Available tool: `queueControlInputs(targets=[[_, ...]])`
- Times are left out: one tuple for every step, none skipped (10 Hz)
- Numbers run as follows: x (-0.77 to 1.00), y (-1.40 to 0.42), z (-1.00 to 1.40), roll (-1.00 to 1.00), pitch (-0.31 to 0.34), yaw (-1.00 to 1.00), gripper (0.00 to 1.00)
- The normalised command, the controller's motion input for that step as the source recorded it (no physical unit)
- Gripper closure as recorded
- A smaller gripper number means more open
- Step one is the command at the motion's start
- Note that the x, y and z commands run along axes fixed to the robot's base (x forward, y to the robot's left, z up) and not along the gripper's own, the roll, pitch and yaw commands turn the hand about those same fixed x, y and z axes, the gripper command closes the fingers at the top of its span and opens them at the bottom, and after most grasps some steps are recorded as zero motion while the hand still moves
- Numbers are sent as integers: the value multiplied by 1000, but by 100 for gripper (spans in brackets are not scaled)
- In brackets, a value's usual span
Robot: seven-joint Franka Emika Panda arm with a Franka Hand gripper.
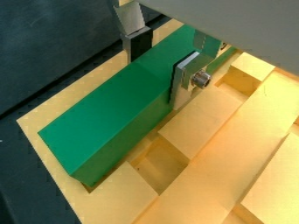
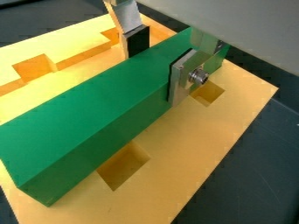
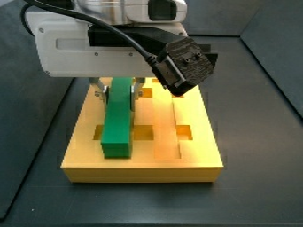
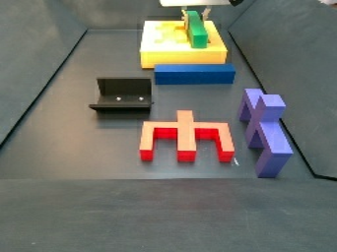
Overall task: Pick up the green object. Move up. Move to above the board. Insert the green object.
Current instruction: Insert the green object.
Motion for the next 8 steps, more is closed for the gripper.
queueControlInputs(targets=[[83,-157,-397,64,-17,-89,100],[126,0,-394,49,0,-157,100],[291,0,-306,27,0,-129,100],[291,0,-260,11,0,-126,100],[223,0,-286,21,0,-109,100],[43,0,-280,36,0,0,100],[0,0,-100,41,0,0,100],[0,0,0,0,0,0,100]])
